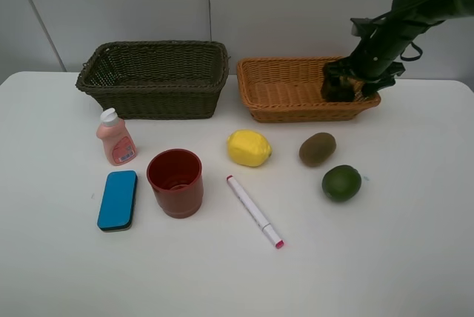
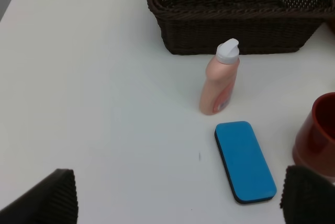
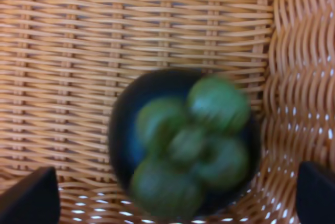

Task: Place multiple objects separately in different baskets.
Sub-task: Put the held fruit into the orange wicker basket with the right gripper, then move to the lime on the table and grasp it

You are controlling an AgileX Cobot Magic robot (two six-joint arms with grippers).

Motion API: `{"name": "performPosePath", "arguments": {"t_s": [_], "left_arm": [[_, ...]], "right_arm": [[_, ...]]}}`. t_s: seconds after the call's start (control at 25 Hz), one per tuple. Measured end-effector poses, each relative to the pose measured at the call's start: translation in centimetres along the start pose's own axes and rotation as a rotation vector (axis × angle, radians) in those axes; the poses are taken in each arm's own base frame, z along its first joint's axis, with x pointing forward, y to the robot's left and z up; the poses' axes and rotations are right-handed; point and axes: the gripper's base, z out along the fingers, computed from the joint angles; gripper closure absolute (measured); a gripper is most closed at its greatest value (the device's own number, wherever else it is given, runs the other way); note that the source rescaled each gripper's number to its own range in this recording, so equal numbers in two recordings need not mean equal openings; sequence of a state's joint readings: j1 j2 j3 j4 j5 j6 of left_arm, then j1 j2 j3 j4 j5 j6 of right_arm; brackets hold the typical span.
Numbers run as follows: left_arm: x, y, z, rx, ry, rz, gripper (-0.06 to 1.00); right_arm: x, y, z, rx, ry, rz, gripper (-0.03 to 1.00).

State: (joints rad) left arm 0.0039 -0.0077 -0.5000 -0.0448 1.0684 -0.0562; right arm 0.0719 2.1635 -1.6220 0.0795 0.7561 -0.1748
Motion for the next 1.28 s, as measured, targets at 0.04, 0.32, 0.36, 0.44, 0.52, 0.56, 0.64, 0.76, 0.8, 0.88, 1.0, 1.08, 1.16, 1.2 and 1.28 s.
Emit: {"name": "performPosePath", "arguments": {"t_s": [0.04,0.32,0.36,0.44,0.52,0.56,0.64,0.76,0.8,0.88,1.0,1.08,1.16,1.2,1.28], "left_arm": [[0.0,0.0,0.0,0.0,0.0,0.0,-0.06],[0.0,0.0,0.0,0.0,0.0,0.0,-0.06],[0.0,0.0,0.0,0.0,0.0,0.0,-0.06],[0.0,0.0,0.0,0.0,0.0,0.0,-0.06],[0.0,0.0,0.0,0.0,0.0,0.0,-0.06],[0.0,0.0,0.0,0.0,0.0,0.0,-0.06],[0.0,0.0,0.0,0.0,0.0,0.0,-0.06],[0.0,0.0,0.0,0.0,0.0,0.0,-0.06],[0.0,0.0,0.0,0.0,0.0,0.0,-0.06],[0.0,0.0,0.0,0.0,0.0,0.0,-0.06],[0.0,0.0,0.0,0.0,0.0,0.0,-0.06],[0.0,0.0,0.0,0.0,0.0,0.0,-0.06],[0.0,0.0,0.0,0.0,0.0,0.0,-0.06],[0.0,0.0,0.0,0.0,0.0,0.0,-0.06],[0.0,0.0,0.0,0.0,0.0,0.0,-0.06]], "right_arm": [[0.0,0.0,0.0,0.0,0.0,0.0,-0.03],[-0.2,0.0,-0.9,0.001,-0.011,-0.001,-0.03],[-0.3,0.0,-1.4,0.002,-0.021,-0.002,-0.03],[-0.6,0.1,-3.1,0.005,-0.05,-0.004,-0.03],[-0.8,0.2,-5.0,0.006,-0.073,-0.006,-0.03],[-0.9,0.3,-6.1,0.006,-0.081,-0.008,-0.03],[-0.7,0.4,-7.9,0.003,-0.076,-0.01,-0.03],[0.0,0.7,-10.6,-0.005,-0.042,-0.009,-0.03],[0.3,0.8,-11.1,-0.01,-0.018,-0.003,-0.03],[0.9,0.9,-12.1,-0.022,0.032,0.028,-0.03],[1.8,1.5,-12.6,-0.056,0.131,0.105,-0.03],[2.1,1.9,-12.7,-0.06,0.163,0.133,-0.03],[2.1,2.7,-12.7,-0.06,0.17,0.139,-0.03],[2.2,3.2,-12.6,-0.058,0.177,0.142,-0.03],[2.9,4.4,-12.3,-0.061,0.204,0.138,-0.03]]}}
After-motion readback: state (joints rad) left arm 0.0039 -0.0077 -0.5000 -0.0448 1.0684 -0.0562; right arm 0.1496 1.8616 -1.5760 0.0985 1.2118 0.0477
